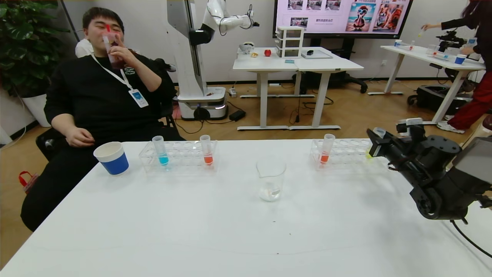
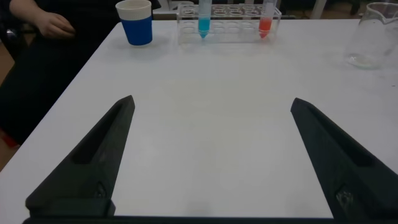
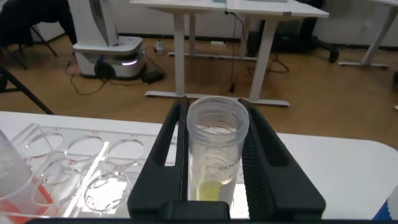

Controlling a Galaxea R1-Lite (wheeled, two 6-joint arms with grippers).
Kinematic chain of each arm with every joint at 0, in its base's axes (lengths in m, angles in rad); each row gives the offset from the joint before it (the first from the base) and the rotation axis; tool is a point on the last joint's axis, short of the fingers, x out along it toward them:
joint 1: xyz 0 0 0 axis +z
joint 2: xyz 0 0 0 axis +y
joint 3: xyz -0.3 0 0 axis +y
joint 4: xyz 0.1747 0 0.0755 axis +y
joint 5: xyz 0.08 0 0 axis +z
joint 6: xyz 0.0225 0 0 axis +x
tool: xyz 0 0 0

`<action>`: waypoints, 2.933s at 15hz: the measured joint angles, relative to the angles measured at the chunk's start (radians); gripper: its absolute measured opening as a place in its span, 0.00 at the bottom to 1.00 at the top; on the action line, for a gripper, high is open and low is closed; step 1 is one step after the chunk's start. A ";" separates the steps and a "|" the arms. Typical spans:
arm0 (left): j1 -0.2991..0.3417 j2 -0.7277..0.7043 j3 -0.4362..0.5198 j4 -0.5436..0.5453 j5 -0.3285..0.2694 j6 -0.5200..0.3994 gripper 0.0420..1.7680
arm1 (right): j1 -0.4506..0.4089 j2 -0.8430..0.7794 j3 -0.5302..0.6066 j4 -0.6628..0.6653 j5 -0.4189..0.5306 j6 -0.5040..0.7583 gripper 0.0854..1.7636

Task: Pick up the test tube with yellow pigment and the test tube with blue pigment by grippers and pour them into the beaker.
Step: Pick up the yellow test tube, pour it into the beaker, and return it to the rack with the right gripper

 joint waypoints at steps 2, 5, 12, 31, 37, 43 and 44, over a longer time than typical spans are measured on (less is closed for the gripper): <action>0.000 0.000 0.000 0.000 0.000 0.000 0.99 | 0.004 -0.046 -0.007 0.042 0.000 -0.002 0.25; 0.000 0.000 0.000 0.000 0.000 0.000 0.99 | 0.012 -0.131 -0.033 0.160 0.003 -0.003 0.25; 0.000 0.000 0.000 0.000 0.000 0.000 0.99 | 0.016 -0.201 -0.103 0.244 -0.001 -0.026 0.25; 0.000 0.000 0.000 0.000 0.000 0.000 0.99 | 0.449 -0.164 -0.402 0.419 0.365 -0.422 0.25; 0.000 0.000 0.000 0.000 0.000 0.000 0.99 | 0.437 -0.121 -0.399 0.383 0.539 -0.679 0.25; 0.000 0.000 0.000 0.000 0.000 0.000 0.99 | 0.434 -0.082 -0.403 0.342 0.572 -0.906 0.25; 0.000 0.000 0.000 0.000 0.000 0.000 0.99 | 0.435 -0.076 -0.396 0.332 0.580 -0.919 0.25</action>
